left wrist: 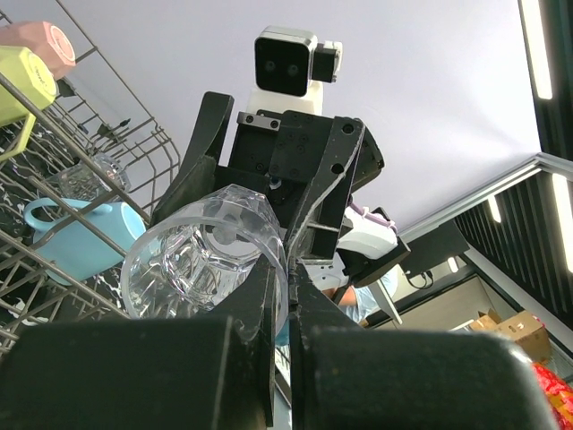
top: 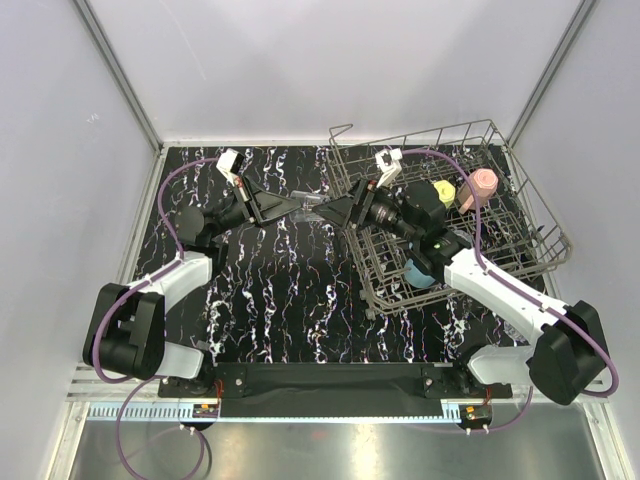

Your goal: Load the cups into the dish rack

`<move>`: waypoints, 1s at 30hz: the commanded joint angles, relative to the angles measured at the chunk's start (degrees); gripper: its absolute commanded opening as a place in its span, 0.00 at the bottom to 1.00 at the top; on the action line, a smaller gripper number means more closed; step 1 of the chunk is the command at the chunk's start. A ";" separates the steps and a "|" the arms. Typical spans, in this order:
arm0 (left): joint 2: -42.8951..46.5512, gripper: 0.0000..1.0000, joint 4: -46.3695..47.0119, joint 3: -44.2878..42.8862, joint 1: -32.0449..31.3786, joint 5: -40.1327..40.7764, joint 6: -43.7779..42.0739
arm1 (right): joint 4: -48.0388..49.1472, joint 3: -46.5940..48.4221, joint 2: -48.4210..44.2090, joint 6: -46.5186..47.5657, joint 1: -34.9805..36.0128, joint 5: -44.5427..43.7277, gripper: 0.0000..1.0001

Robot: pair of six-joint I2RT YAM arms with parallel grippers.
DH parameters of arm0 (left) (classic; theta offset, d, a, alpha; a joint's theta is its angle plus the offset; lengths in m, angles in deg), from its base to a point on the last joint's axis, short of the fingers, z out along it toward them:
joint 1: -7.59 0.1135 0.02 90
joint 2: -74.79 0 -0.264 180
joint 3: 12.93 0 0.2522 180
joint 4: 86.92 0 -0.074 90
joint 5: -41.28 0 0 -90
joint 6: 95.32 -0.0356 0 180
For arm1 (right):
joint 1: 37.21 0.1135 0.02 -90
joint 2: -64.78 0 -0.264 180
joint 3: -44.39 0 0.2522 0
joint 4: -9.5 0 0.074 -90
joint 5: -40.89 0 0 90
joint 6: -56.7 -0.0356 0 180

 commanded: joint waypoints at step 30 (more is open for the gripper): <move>-2.56 0.34 22.04 -1.38 -0.06 0.05 2.69 | -1.97 6.64 0.21 3.03 0.51 3.87 0.00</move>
